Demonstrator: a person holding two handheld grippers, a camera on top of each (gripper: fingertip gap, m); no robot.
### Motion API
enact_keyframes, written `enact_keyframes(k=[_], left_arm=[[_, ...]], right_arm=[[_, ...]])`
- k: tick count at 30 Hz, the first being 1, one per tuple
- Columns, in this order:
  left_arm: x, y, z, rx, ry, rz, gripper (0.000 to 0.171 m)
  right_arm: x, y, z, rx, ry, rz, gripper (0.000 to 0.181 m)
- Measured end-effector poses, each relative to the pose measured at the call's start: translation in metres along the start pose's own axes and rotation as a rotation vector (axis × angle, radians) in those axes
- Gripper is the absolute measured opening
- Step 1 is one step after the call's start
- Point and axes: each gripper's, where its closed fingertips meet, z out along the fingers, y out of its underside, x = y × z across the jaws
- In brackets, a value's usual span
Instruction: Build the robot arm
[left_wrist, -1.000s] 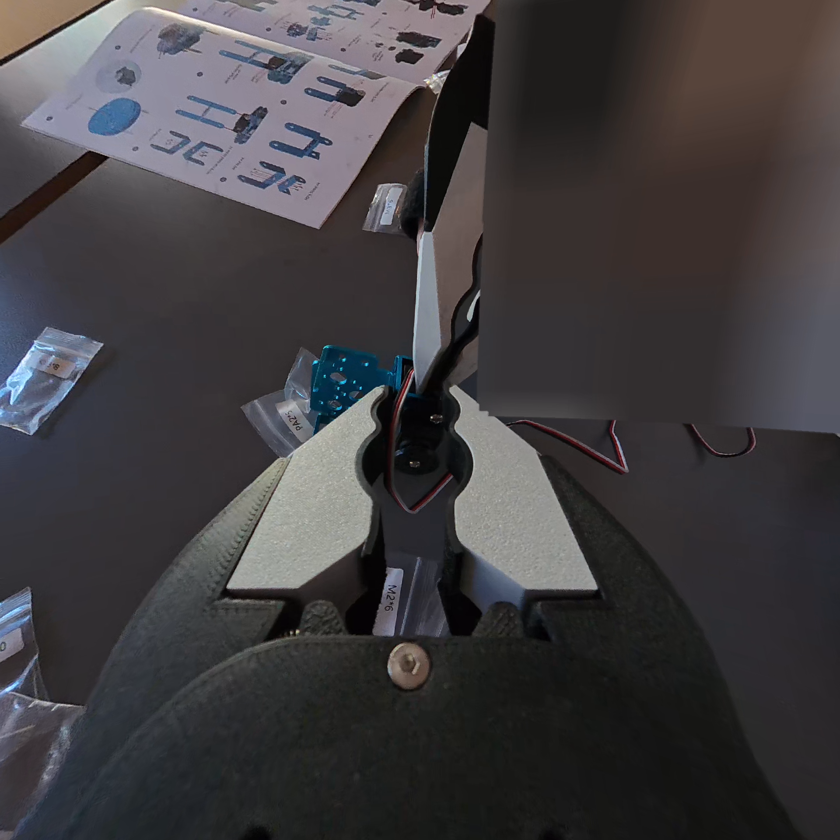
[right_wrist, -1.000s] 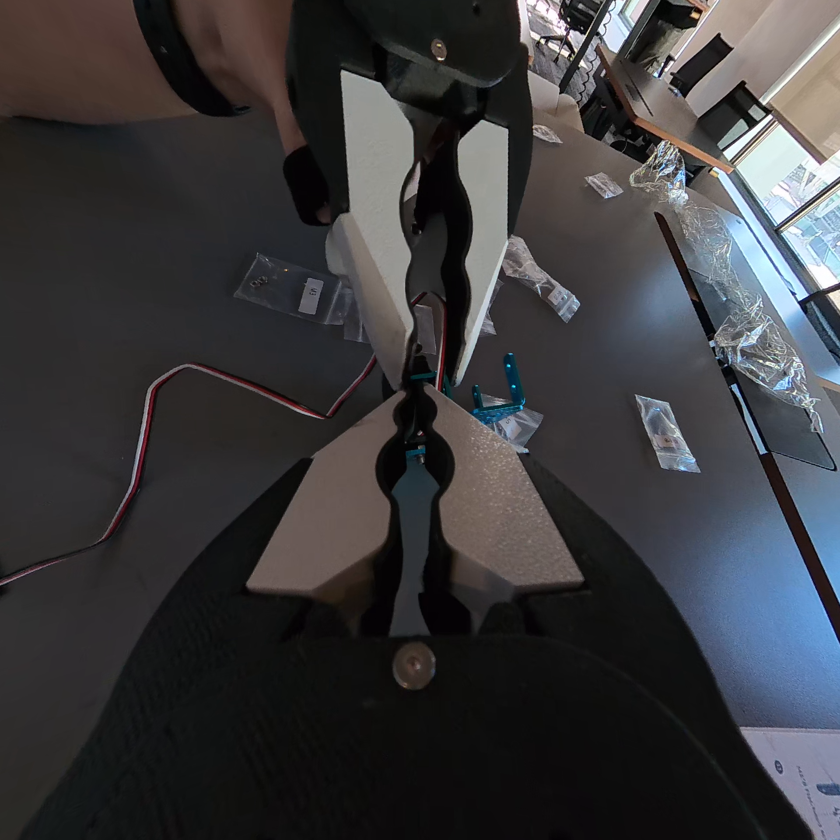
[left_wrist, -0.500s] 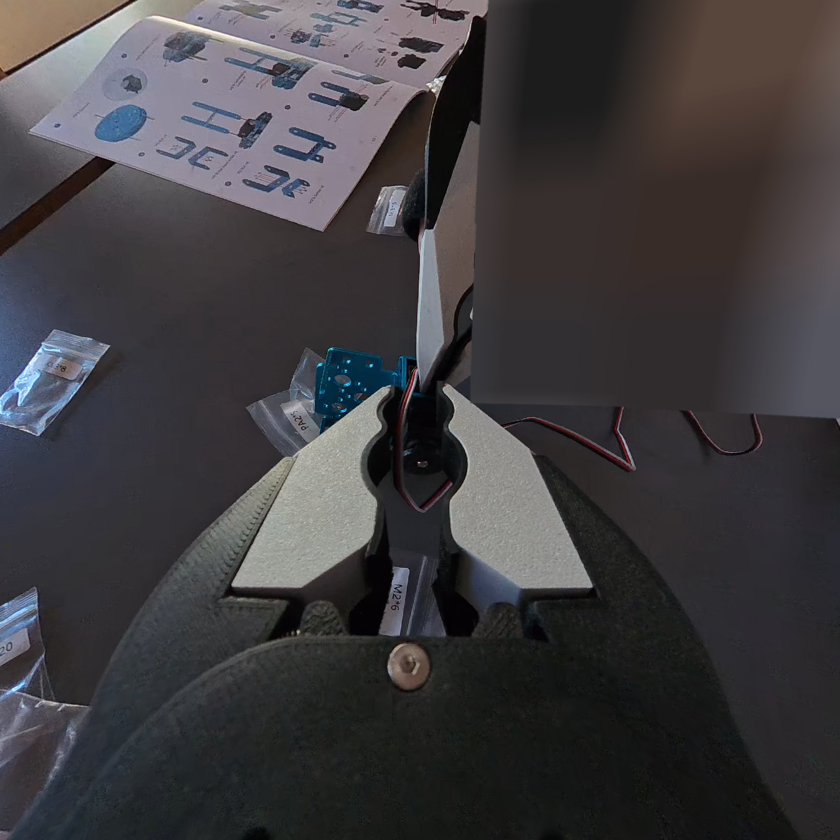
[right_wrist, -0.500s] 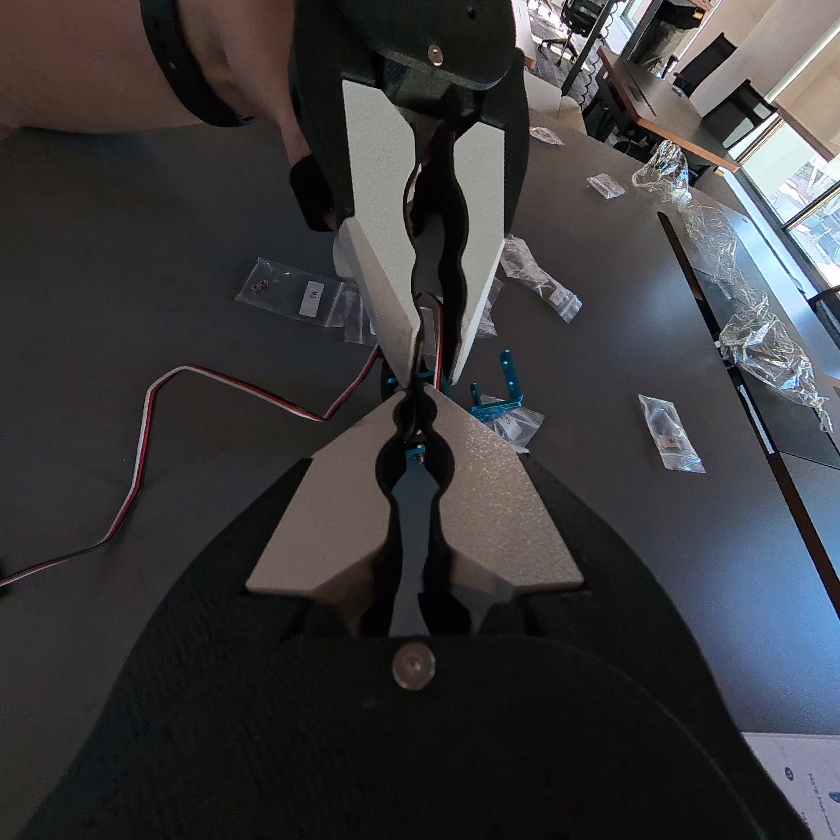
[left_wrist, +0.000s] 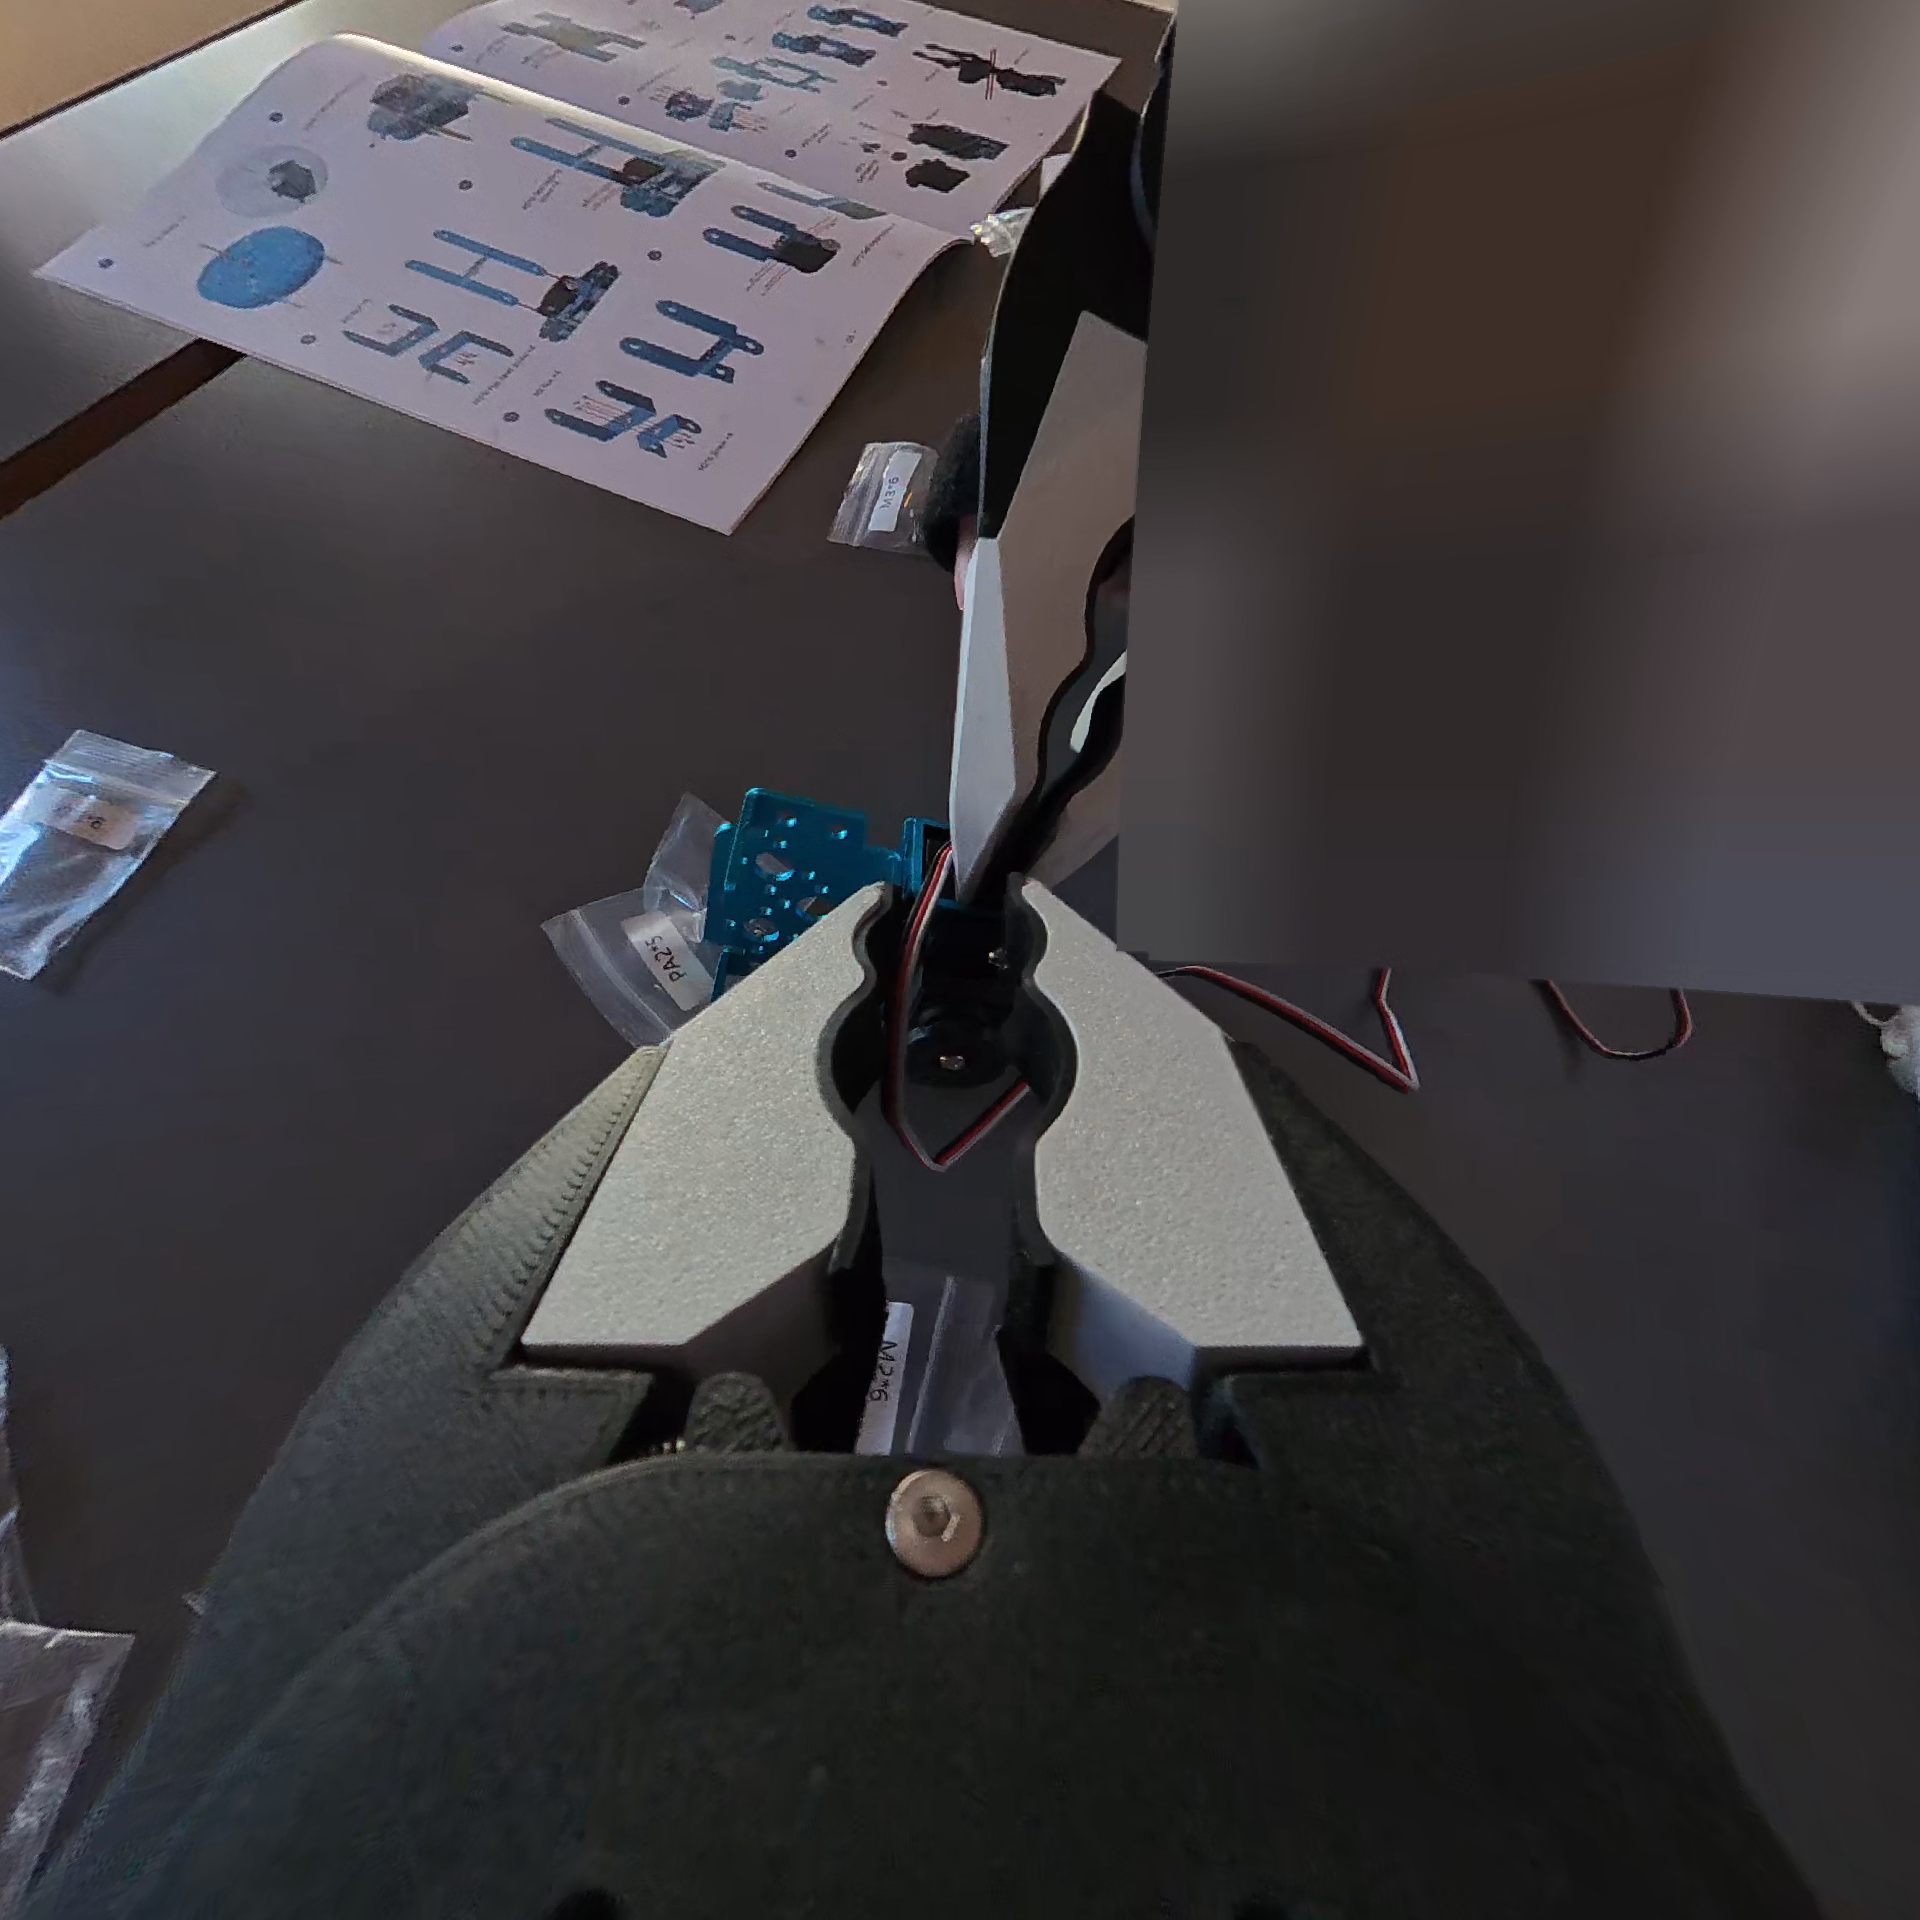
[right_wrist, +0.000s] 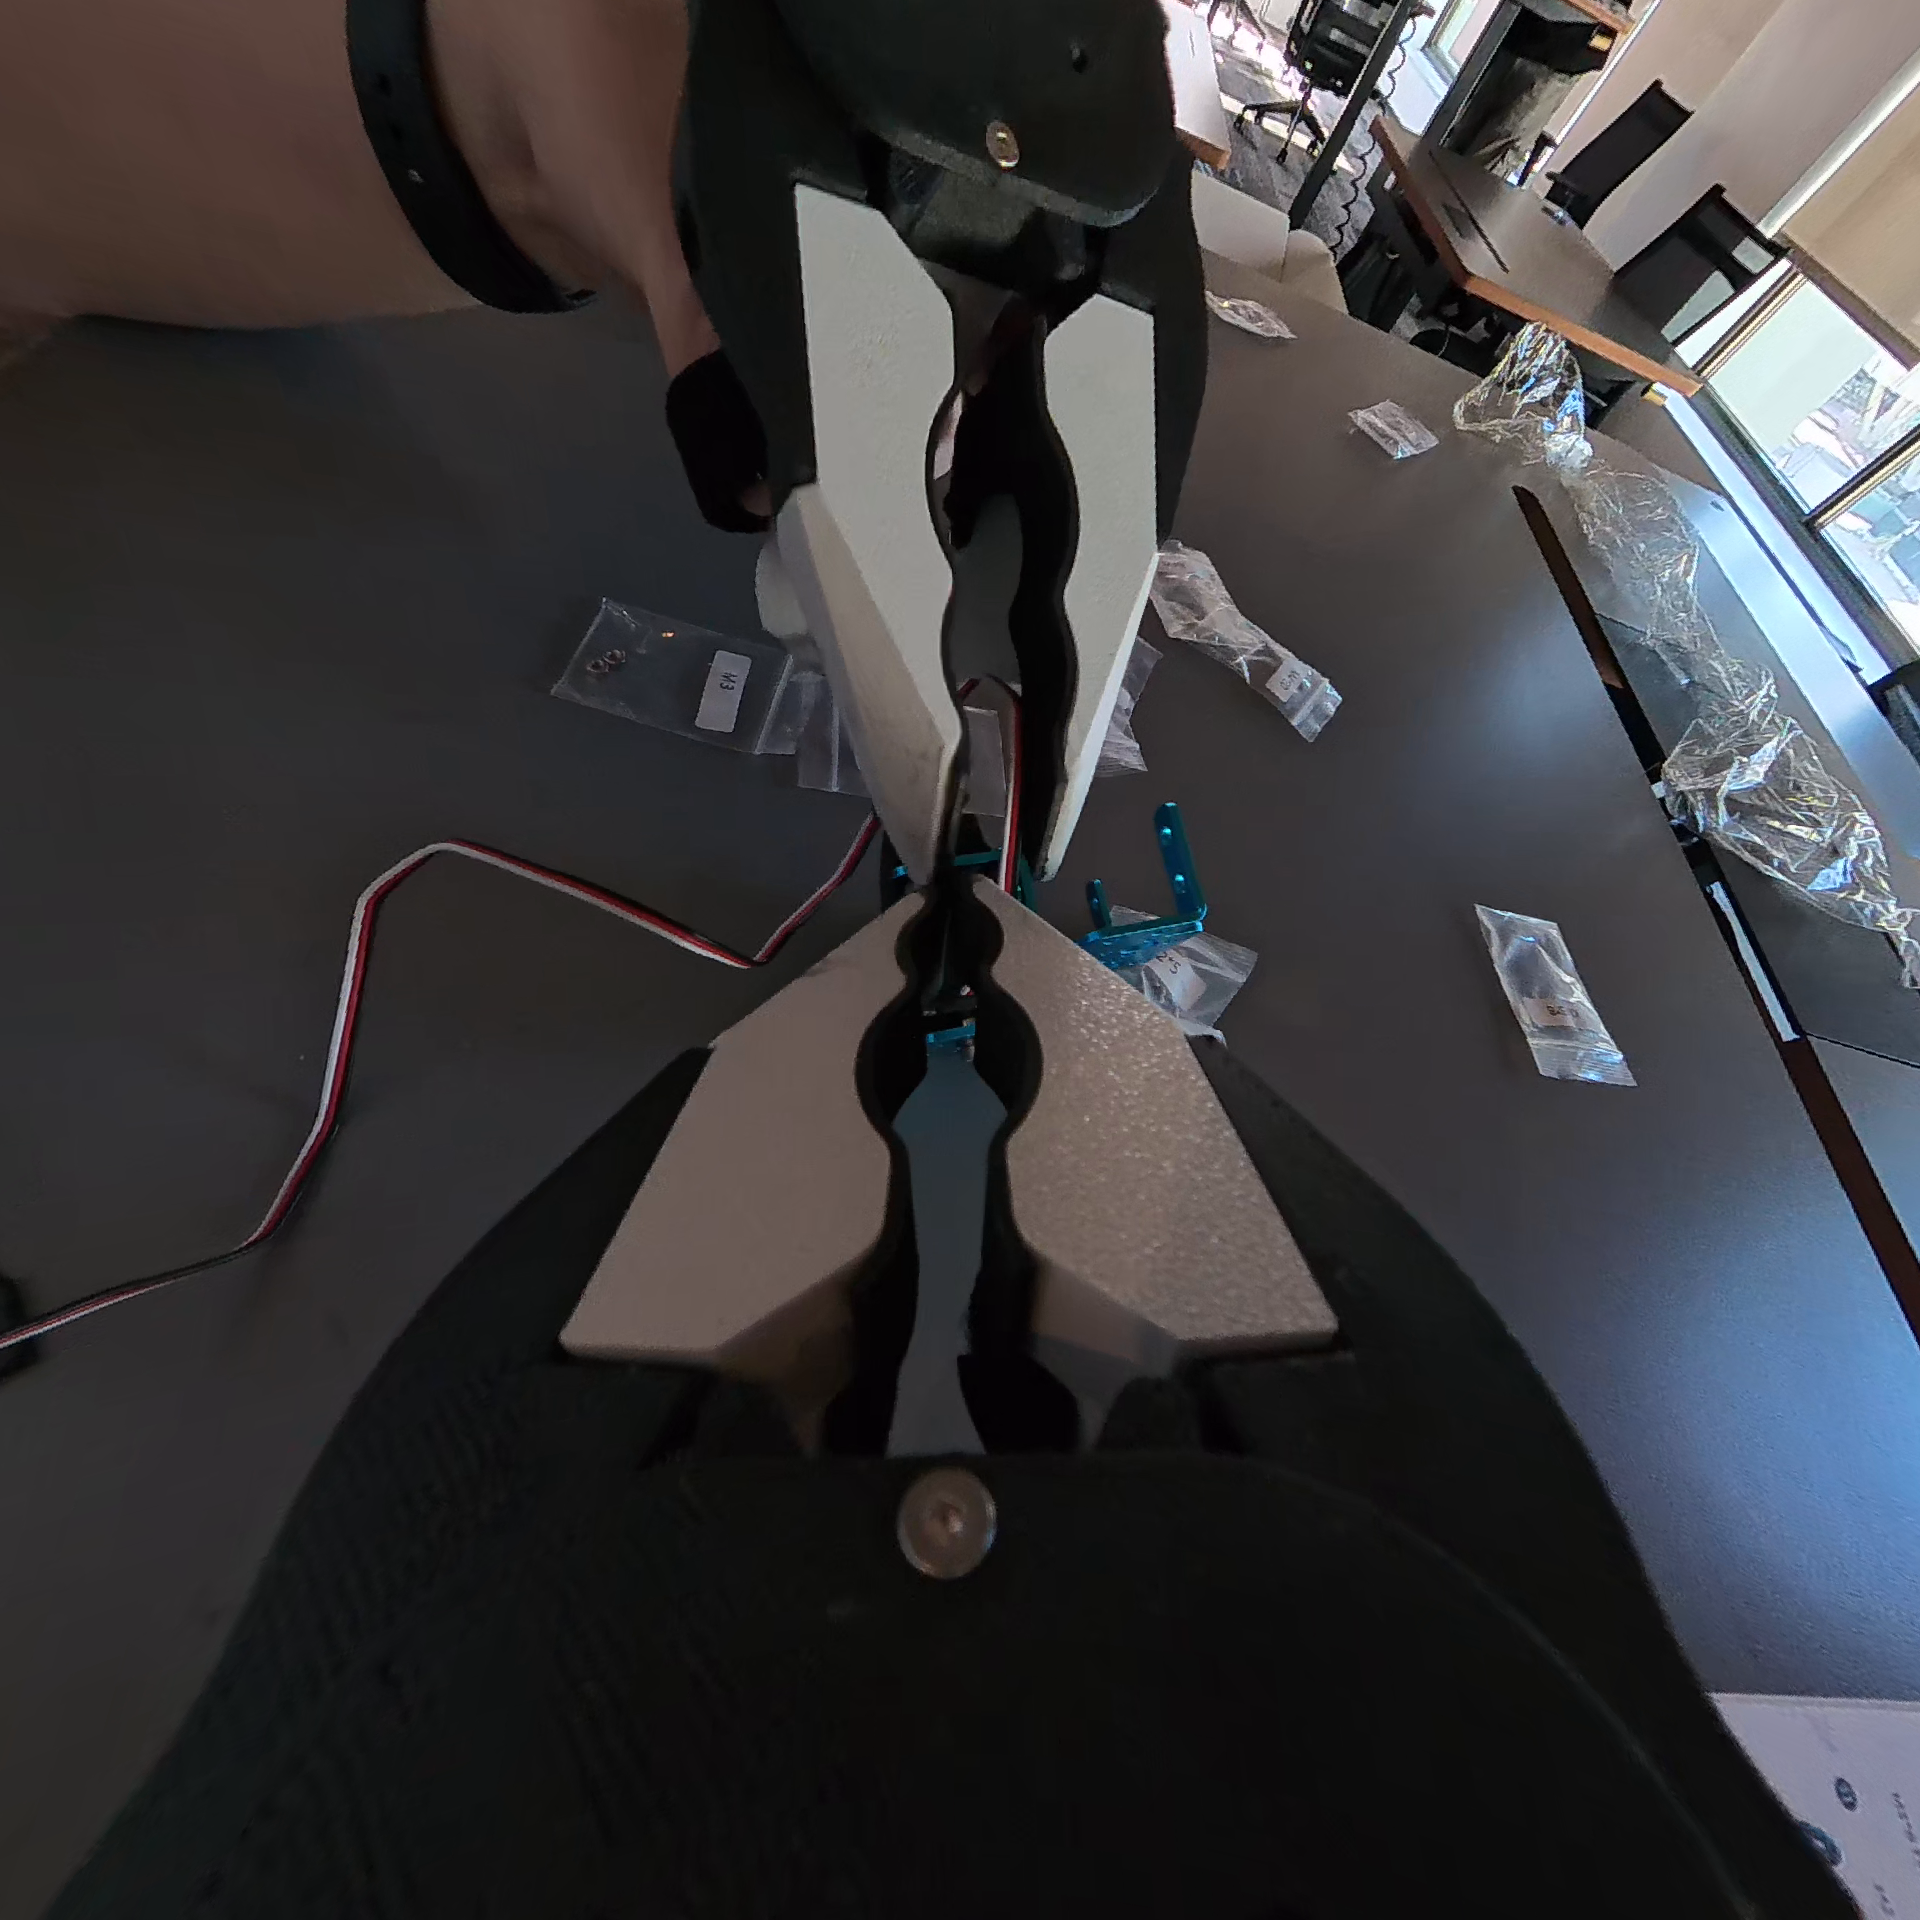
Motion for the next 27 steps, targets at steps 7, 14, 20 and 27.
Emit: enact_keyframes(k=[7,14,20,27], left_arm=[[0.004,-0.010,-0.018,0.054,-0.018,0.042,0.041],[-0.008,0.013,-0.005,-0.085,-0.168,0.167,0.036],[-0.006,0.012,-0.002,-0.058,-0.160,0.198,0.030],[-0.008,0.011,0.001,-0.011,-0.153,0.196,0.029]], right_arm=[[-0.001,-0.001,0.000,0.001,-0.002,-0.002,0.001],[-0.002,-0.002,0.002,0.003,-0.005,0.007,0.003],[0.000,-0.002,0.003,0.002,0.004,0.016,0.003],[0.002,-0.002,0.004,-0.006,0.030,0.005,0.001]])
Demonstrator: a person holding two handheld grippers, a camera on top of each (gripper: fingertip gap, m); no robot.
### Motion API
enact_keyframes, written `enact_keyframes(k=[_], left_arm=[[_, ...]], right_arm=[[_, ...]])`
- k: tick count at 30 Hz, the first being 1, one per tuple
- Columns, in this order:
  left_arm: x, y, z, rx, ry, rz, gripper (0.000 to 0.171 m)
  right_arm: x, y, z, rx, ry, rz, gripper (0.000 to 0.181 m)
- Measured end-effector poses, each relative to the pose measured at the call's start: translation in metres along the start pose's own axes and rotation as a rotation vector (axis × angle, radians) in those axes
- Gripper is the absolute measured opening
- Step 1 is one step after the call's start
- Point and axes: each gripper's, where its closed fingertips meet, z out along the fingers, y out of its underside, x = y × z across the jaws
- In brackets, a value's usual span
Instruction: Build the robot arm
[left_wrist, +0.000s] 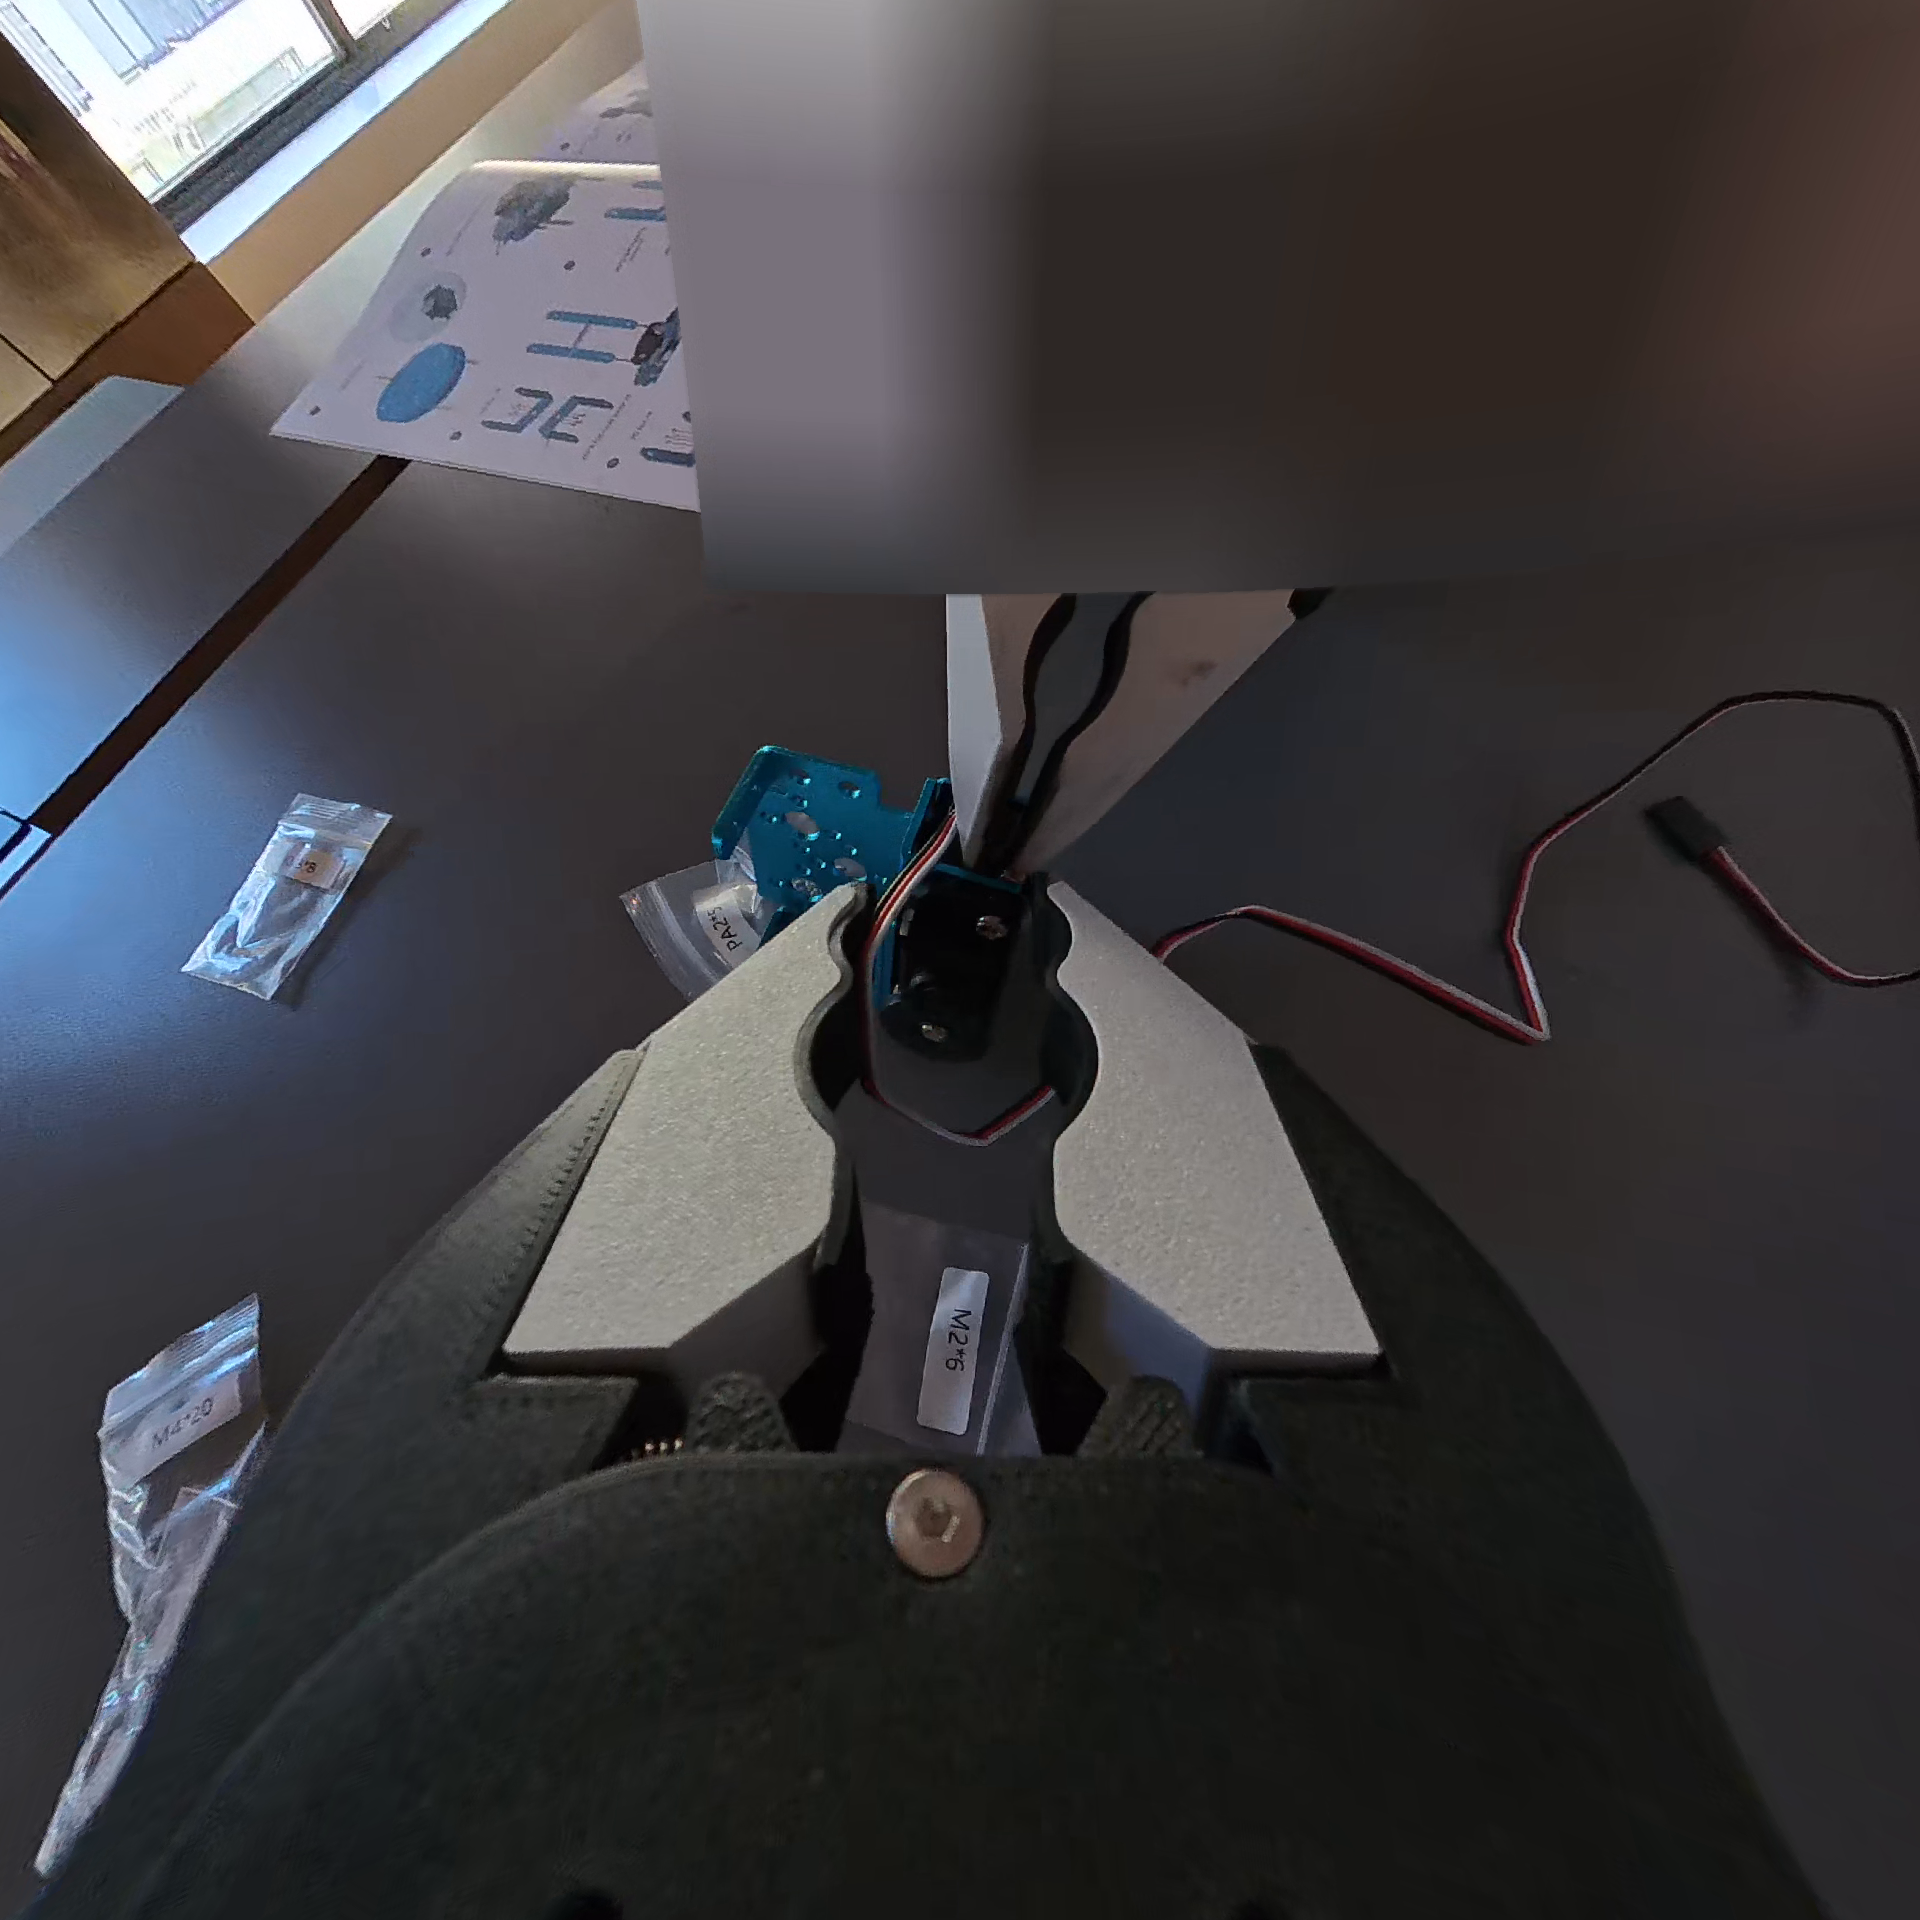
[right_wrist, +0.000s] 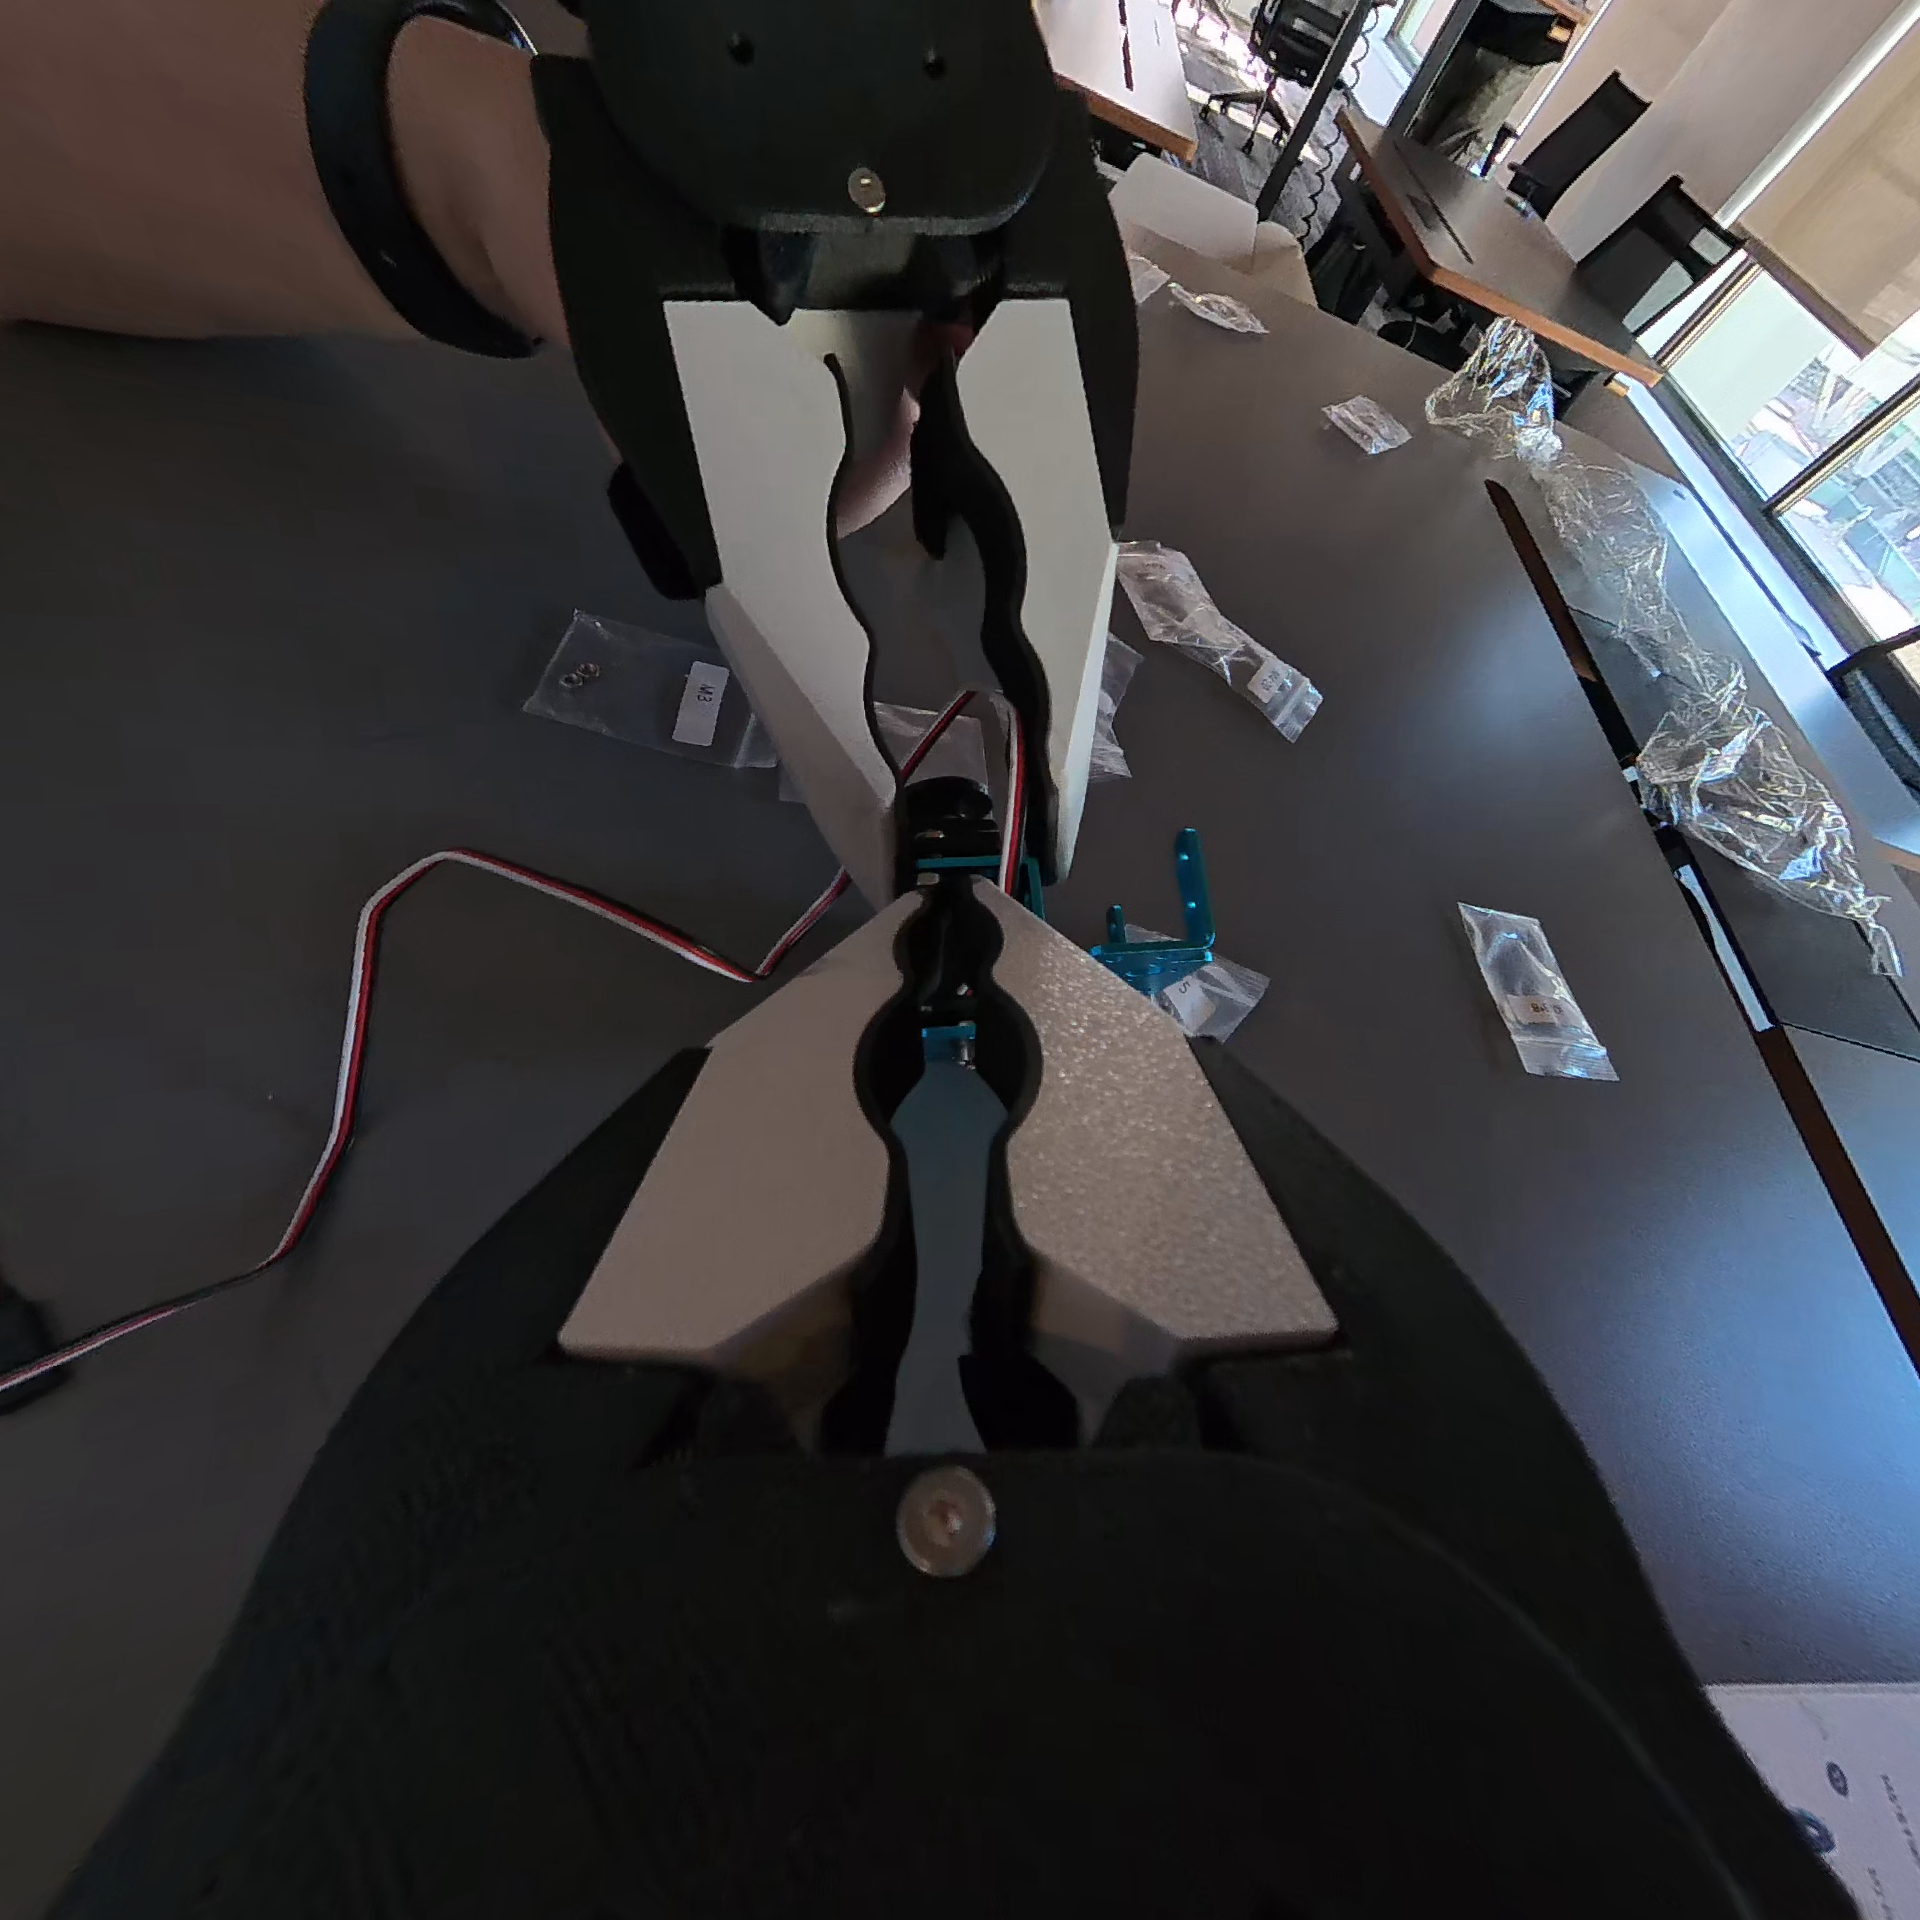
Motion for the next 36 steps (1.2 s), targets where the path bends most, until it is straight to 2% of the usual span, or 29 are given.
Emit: enact_keyframes(k=[21,36], left_arm=[[-0.0002,0.0005,-0.0024,0.043,0.028,-0.040,0.029],[-0.0001,0.0010,-0.0033,0.044,0.042,-0.061,0.029]], right_arm=[[0.0010,-0.0011,0.0030,-0.014,0.061,0.015,0.000],[0.0019,-0.0027,0.0026,-0.016,0.125,-0.069,0.000]])
